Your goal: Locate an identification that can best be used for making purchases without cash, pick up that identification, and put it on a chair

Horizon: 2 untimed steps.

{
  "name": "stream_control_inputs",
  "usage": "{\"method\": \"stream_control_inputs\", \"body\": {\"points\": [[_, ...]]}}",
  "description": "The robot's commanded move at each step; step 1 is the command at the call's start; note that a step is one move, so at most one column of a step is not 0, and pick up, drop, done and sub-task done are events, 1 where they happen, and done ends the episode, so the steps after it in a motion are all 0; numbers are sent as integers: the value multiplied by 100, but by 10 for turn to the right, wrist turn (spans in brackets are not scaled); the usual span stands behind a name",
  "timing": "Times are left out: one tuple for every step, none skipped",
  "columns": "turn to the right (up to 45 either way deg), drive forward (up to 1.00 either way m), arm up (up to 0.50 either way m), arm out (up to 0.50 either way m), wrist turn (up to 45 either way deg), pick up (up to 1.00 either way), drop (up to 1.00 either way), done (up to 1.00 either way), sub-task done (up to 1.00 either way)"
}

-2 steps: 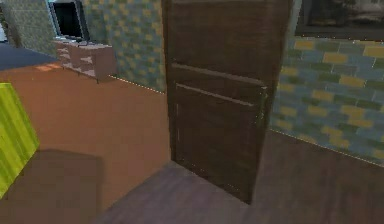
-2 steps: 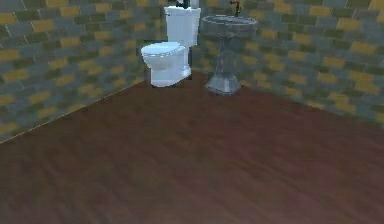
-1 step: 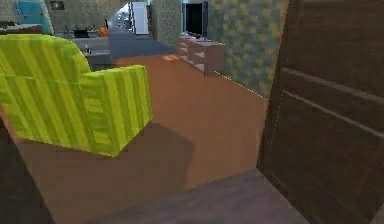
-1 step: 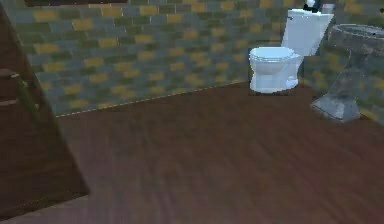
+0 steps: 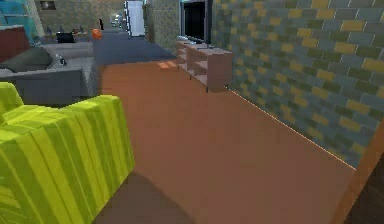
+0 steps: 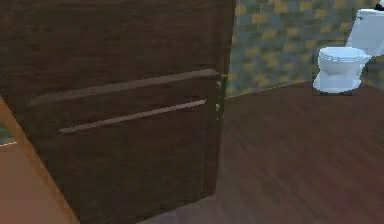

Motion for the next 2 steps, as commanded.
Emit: {"method": "stream_control_inputs", "body": {"points": [[0,60,0,0,0,0,0,0,0],[210,0,0,0,0,0,0,0,0]]}}
